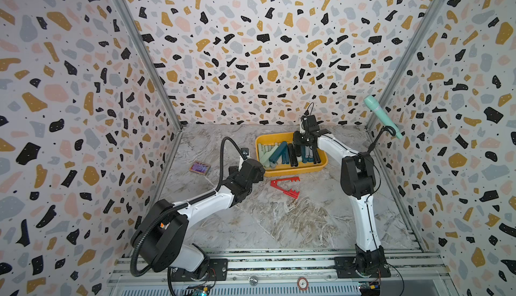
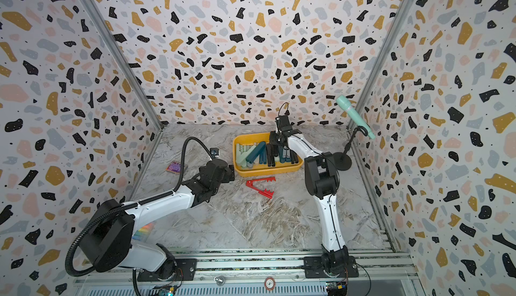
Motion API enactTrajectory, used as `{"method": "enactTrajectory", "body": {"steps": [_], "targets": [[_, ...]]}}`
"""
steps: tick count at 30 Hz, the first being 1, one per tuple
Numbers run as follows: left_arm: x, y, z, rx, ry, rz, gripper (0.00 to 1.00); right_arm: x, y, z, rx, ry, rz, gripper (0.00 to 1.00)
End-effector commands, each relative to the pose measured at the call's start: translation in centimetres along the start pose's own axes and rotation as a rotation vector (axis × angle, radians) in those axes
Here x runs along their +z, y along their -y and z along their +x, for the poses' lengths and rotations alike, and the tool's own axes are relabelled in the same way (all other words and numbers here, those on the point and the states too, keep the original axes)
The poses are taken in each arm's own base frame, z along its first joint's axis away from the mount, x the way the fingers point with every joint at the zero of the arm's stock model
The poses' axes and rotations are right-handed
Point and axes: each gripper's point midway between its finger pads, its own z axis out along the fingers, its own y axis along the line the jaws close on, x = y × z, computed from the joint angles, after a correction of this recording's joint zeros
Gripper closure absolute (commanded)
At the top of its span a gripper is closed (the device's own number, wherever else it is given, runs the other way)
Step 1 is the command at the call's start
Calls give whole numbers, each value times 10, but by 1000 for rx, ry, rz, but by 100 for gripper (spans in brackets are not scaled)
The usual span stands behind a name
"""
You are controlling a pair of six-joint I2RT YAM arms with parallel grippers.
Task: Put the pruning pliers into the storage box
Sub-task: Place the pruning pliers in the storage box.
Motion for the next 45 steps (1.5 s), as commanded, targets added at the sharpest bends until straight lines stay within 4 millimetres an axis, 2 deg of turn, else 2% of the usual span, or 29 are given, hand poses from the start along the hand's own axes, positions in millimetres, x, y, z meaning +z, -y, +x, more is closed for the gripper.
{"method": "enactTrajectory", "body": {"steps": [1,7,18,22,24,27,32,37,40,42,45], "targets": [[1,-2,-1,-5,3,-4,2,-4,14,0,-23,-46,72,100],[1,-3,0,-4,3,-8,2,-9,27,-1,-19,-71,97,100],[2,-3,-1,-4,2,-9,2,-13,64,13,-66,-161,207,100],[3,-3,0,-4,-2,-12,2,-16,69,10,-88,-158,244,100],[3,-3,0,-5,-3,-12,2,-14,66,11,-94,-162,228,99],[5,-2,-1,2,-11,-12,2,-7,59,15,-99,-175,207,91],[3,-4,-3,19,-9,-27,2,-1,52,22,-107,-197,191,86],[1,-6,-5,14,-1,-30,2,-4,52,21,-108,-198,194,79],[2,-5,-5,13,-4,-25,2,-8,51,18,-102,-189,192,68],[2,-5,-4,14,-7,-24,2,-14,47,12,-102,-172,186,59],[2,-5,-3,10,-7,-25,2,-25,41,0,-99,-137,176,57]]}}
